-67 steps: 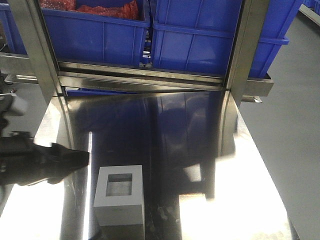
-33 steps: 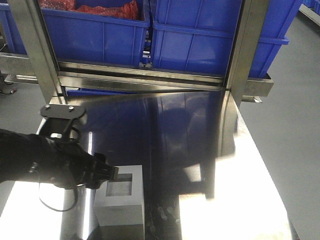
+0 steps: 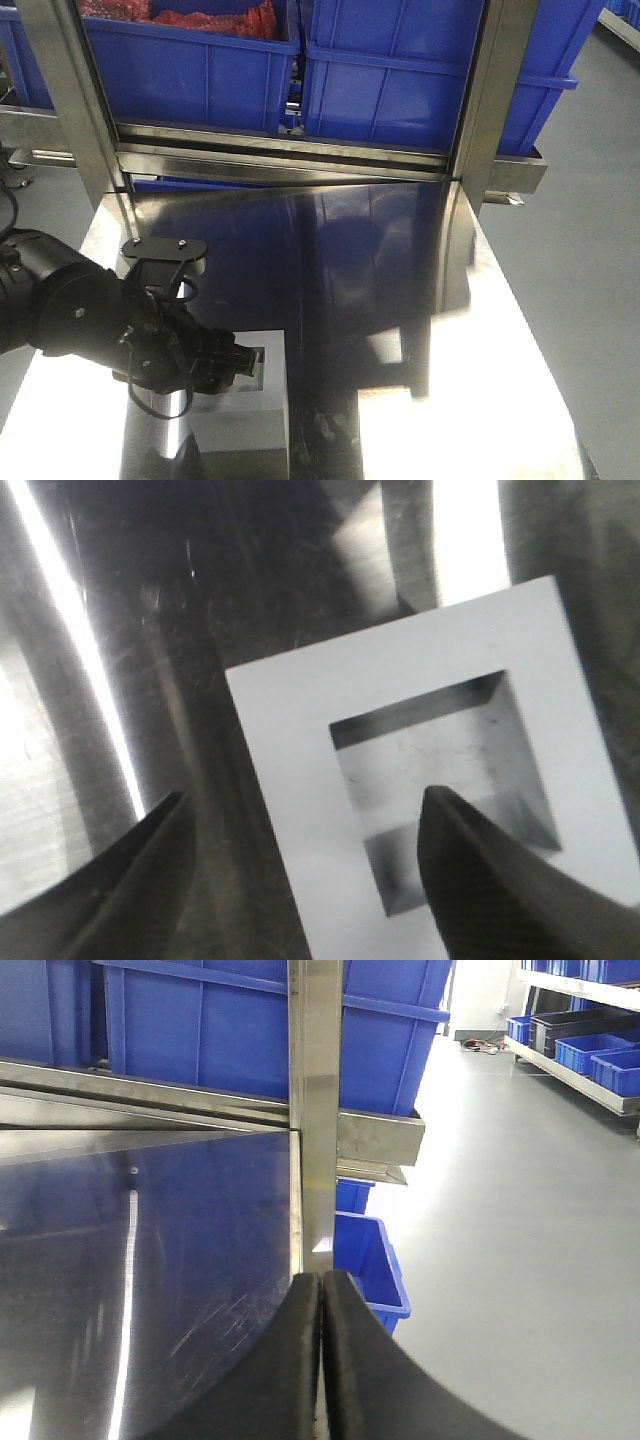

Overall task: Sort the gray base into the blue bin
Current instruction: 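Lower the left gripper onto the gray hollow block and close on its wall, then lift the gray block with the left gripper toward the robot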

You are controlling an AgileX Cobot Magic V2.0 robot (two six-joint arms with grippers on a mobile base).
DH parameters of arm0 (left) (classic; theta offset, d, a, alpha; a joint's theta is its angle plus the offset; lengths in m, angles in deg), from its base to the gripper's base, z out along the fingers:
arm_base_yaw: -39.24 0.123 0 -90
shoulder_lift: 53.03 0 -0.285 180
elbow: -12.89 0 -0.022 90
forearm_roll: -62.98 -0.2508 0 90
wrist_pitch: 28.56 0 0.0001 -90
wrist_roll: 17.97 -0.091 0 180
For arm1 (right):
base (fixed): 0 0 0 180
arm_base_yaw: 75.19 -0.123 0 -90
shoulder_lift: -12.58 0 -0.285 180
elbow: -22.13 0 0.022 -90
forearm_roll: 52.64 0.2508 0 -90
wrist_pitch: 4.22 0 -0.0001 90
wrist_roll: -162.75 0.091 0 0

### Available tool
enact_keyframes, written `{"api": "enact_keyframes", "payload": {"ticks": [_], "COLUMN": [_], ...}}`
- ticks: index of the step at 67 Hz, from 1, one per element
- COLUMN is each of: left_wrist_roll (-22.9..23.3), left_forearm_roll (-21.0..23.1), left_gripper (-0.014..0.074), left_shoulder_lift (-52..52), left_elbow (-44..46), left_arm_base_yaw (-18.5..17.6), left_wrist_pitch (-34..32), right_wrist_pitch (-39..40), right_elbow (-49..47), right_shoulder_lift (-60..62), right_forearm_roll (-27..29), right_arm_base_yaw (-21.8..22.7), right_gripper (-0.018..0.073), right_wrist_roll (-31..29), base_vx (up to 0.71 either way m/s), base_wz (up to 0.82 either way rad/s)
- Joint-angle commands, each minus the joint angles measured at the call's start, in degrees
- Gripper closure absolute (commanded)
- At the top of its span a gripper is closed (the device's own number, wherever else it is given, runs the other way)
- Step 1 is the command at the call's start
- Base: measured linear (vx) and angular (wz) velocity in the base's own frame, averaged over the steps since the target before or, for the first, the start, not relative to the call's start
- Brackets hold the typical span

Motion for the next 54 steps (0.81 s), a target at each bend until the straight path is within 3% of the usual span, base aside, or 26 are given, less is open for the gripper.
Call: {"api": "enact_keyframes", "payload": {"ticks": [1,8,18,39,54], "left_wrist_roll": [1.0,1.0,1.0,0.4,-1.1], "left_forearm_roll": [0.6,0.6,0.6,0.6,0.6], "left_gripper": [0.0133,0.0139,0.0211,0.0608,0.0605], "left_shoulder_lift": [-1.2,-0.8,0.2,0.0,-1.7], "left_elbow": [1.8,1.8,1.8,1.8,1.8], "left_arm_base_yaw": [-0.3,-0.3,-0.3,-0.3,-0.3], "left_wrist_pitch": [-1.1,-0.9,0.0,-1.7,-3.7], "right_wrist_pitch": [4.5,4.5,4.5,4.5,4.6], "right_elbow": [0.3,0.3,0.3,0.3,0.3], "right_shoulder_lift": [0.5,0.5,0.5,0.5,0.5], "right_forearm_roll": [-0.5,-0.5,-0.5,-0.5,-0.5], "right_arm_base_yaw": [0.1,0.1,0.1,0.1,0.1], "right_gripper": [0.0564,0.0564,0.0564,0.0564,0.0564], "right_wrist_roll": [-0.7,-0.7,-0.7,-0.7,-0.7], "base_vx": [0.00,0.00,0.00,0.00,0.00], "base_wz": [0.00,0.00,0.00,0.00,0.00]}}
